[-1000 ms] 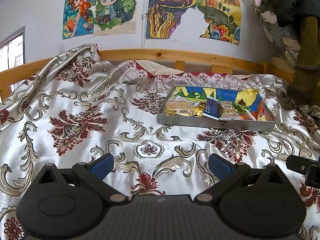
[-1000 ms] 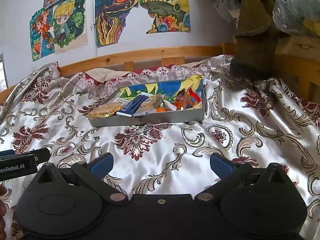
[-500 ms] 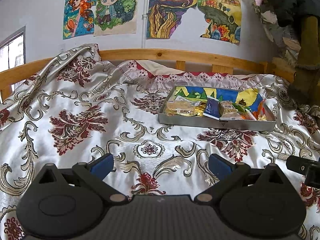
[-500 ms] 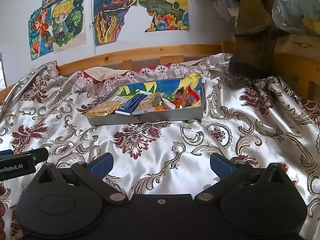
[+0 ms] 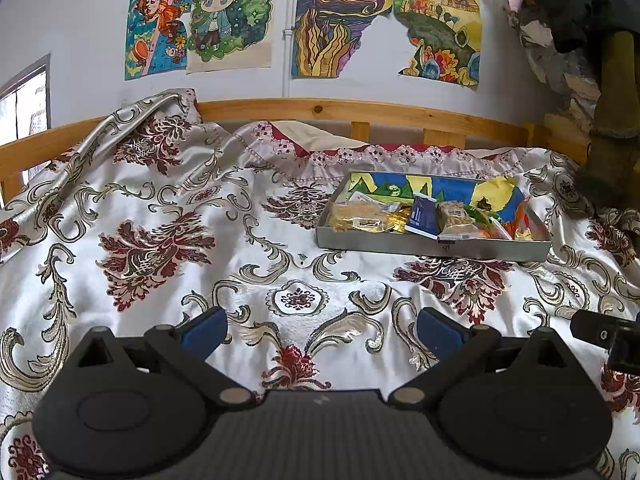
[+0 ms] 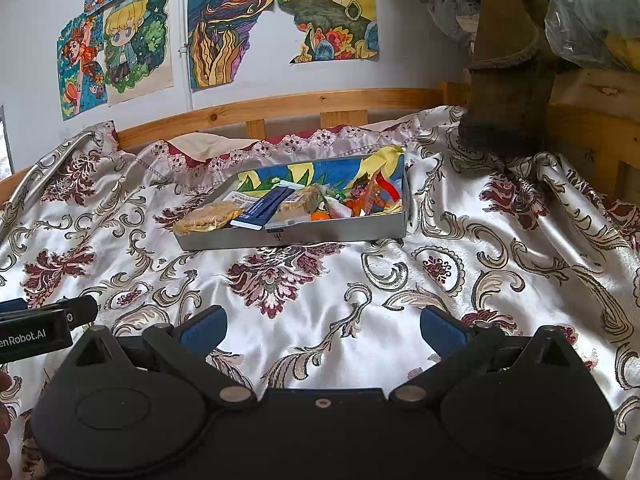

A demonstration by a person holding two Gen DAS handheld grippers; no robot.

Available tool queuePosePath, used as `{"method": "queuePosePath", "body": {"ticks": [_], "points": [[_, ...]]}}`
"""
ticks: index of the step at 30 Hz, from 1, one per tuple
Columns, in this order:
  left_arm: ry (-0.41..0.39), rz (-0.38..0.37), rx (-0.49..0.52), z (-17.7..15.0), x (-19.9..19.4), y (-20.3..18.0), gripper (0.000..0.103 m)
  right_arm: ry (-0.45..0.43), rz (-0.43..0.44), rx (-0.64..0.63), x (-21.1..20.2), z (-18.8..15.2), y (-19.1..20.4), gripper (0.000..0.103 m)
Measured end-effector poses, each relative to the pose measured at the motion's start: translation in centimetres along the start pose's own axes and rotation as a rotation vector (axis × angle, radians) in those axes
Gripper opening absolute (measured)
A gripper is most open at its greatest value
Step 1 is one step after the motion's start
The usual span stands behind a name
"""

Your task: Organize snacks

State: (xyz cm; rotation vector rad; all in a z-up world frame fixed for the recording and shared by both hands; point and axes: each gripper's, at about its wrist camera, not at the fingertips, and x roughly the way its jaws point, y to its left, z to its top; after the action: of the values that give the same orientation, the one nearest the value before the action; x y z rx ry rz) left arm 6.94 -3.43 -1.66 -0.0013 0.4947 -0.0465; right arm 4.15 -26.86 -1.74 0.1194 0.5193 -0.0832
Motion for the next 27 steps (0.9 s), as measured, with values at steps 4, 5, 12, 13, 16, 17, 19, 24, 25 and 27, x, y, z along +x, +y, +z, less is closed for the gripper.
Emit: {"method": "queuePosePath", "body": {"ticks": [4,5,12,13,16,17,19,24,25,27], "points": [[0.0,0.0,0.0,-0.01,-0.02,-0.05,0.103,0.0,0.0,0.0,0.0,0.0,0.01,0.102],[-0.001,0.0,0.0,-0.02,-0.03,-0.08,0.103,0.0,0.0,0.0,0.0,-0.01,0.01,0.102],[-0.001,0.0,0.001,-0.05,-0.04,-0.11,0.103,0.001,-0.001,0.0,0.01,-0.01,0.04,0.102],[-0.001,0.0,0.002,-0.05,-0.04,-0.1,0.103,0.001,-0.001,0.0,0.01,-0.01,0.04,0.102],[-0.001,0.001,0.002,-0.07,-0.03,-0.08,0.103,0.001,0.0,0.0,0.01,0.0,0.05,0.102],[-0.001,0.001,0.001,-0.06,-0.04,-0.1,0.103,0.001,-0.001,0.0,0.01,0.0,0.05,0.102],[-0.001,0.0,0.001,-0.07,-0.05,-0.14,0.103,0.001,0.0,0.0,0.02,0.0,0.06,0.102],[-0.002,0.001,0.004,-0.1,-0.09,-0.21,0.103,0.002,-0.001,0.0,0.06,-0.06,0.12,0.102],[-0.002,0.001,0.004,-0.09,-0.08,-0.19,0.103,0.002,-0.001,0.0,0.05,-0.06,0.12,0.102],[-0.002,0.001,0.004,-0.08,-0.07,-0.17,0.103,0.002,-0.001,0.0,0.04,-0.07,0.12,0.102]]}}
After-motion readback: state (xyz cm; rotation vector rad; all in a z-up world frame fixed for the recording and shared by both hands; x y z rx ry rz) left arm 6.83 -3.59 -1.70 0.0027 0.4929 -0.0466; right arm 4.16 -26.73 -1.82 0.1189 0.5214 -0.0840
